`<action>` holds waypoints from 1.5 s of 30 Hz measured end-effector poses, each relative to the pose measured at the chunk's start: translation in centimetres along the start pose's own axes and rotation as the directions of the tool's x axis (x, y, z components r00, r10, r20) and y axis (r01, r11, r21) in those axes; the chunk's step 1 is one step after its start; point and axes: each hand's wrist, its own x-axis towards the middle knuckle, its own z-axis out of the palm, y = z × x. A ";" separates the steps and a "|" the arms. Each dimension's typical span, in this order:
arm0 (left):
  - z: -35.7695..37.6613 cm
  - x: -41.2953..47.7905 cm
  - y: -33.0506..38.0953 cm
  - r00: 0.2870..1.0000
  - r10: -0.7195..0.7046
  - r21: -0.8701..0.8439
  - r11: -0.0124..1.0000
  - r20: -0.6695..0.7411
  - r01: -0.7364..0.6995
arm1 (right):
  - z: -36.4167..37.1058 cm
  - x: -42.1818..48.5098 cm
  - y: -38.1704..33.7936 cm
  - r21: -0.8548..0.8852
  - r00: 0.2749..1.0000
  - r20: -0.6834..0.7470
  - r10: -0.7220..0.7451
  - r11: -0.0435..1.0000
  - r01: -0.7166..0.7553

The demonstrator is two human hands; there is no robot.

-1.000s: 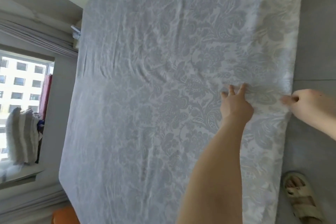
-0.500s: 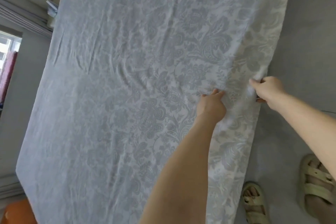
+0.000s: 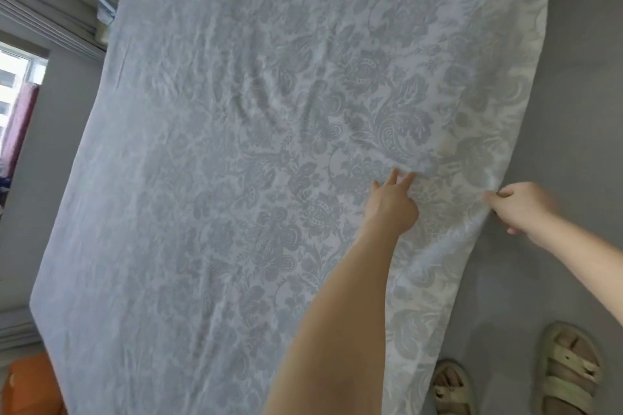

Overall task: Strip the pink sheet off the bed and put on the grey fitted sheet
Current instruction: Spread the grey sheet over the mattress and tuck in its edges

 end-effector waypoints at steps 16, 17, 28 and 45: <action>-8.0 8.2 7.1 0.996 0.087 0.043 0.995 -0.036 -0.086 | -5.9 7.8 -3.0 -0.158 0.981 -0.192 -0.009 0.987 -0.022; -8.9 8.6 7.3 0.995 0.092 0.053 0.995 -0.028 -0.091 | -5.6 8.2 -3.2 -0.158 0.986 -0.164 0.038 0.985 -0.064; -14.9 15.5 9.4 0.982 0.184 0.107 0.978 -0.045 -0.178 | -12.3 17.3 -14.5 0.074 0.972 -0.234 0.010 0.997 0.008; -23.6 25.5 23.4 0.821 0.551 0.464 0.773 -0.151 -0.433 | -21.4 21.4 -14.2 0.105 0.995 -0.084 0.061 0.993 -0.052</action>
